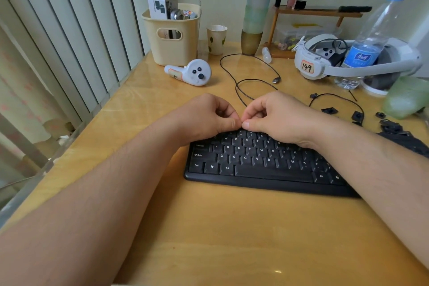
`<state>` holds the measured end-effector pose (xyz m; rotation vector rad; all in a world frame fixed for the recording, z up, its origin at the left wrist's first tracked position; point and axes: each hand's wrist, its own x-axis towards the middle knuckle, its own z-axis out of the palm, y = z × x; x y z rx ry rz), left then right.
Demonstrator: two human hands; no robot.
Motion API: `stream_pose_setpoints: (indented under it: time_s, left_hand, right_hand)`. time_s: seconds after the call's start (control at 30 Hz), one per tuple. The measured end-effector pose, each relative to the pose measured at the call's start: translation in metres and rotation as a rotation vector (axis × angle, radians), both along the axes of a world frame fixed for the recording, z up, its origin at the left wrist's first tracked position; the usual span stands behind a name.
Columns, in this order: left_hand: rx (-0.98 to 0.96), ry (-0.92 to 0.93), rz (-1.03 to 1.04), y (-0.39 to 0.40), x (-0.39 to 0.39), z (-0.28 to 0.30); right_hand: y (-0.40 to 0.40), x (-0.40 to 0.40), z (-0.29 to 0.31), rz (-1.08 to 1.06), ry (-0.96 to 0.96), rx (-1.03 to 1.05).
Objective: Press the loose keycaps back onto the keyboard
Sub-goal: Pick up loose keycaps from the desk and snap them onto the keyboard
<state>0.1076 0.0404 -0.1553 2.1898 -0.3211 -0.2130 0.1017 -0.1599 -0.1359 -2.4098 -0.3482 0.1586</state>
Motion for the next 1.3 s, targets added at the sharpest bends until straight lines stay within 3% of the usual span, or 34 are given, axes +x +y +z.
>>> stream_pose_setpoints:
  time_s: [0.3,1.0,1.3]
  left_hand:
    - [-0.014,-0.003,0.042,-0.001,-0.001,-0.001]
    - [-0.05,0.105,0.068,-0.001,-0.001,0.005]
    - [-0.074,0.101,0.109,-0.004,0.0,0.004]
  right_hand:
    - [0.005,-0.003,-0.003,-0.032,-0.065,-0.052]
    - [0.008,0.006,0.0,-0.14,0.111,0.095]
    - [0.014,0.01,0.005,-0.217,0.149,0.014]
